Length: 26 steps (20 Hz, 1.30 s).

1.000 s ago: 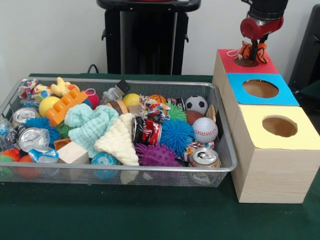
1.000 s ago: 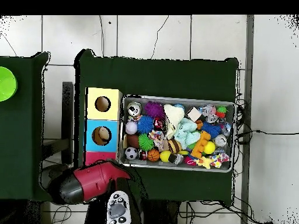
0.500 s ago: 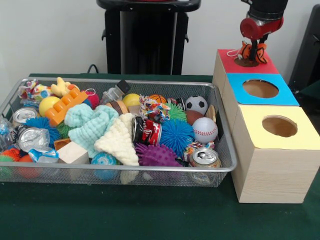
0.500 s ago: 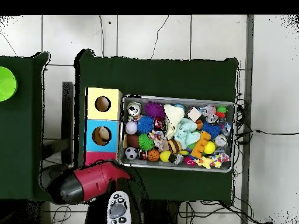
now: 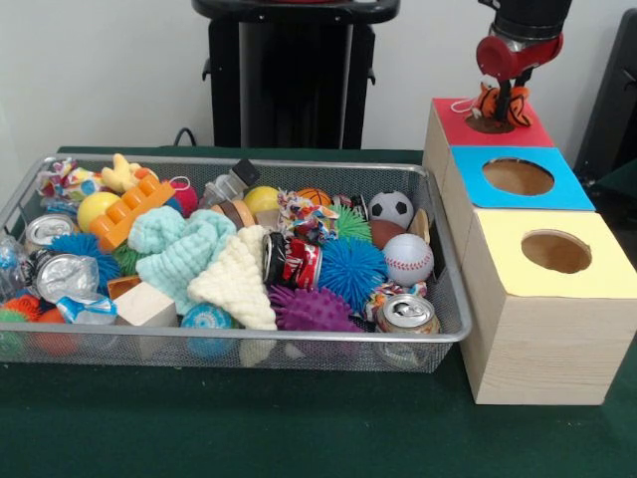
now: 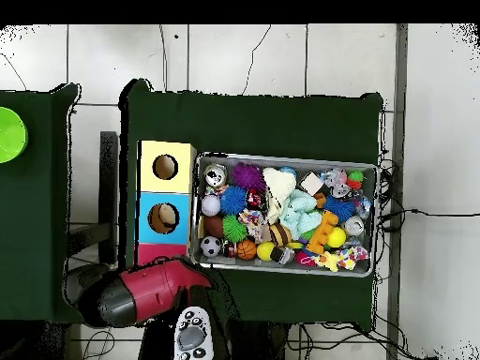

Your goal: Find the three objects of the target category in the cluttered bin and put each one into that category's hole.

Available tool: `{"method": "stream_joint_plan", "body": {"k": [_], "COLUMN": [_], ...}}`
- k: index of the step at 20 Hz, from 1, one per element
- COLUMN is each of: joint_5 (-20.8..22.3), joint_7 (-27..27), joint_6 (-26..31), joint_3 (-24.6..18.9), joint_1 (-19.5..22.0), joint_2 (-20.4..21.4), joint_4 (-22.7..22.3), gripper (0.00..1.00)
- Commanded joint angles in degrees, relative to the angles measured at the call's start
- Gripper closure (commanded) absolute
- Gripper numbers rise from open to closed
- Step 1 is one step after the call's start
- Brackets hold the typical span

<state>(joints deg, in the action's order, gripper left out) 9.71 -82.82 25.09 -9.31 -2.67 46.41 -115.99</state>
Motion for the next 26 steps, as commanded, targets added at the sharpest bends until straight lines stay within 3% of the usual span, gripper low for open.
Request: {"method": "stream_joint_plan", "body": {"k": [1,10,26], "joint_5": [2.8,5.0,4.0], "joint_7": [-9.5,-7.2,-6.8], "joint_6": [-11.5,-18.0,-15.6], "joint_3": [3.4,-0.6,-2.9], "joint_1": [6.1,10.5,12.7], "joint_2": [-7.3,-7.6,-5.5], "joint_4": [3.4,2.7,0.8], "gripper": [1.0,1.0,1.0]}}
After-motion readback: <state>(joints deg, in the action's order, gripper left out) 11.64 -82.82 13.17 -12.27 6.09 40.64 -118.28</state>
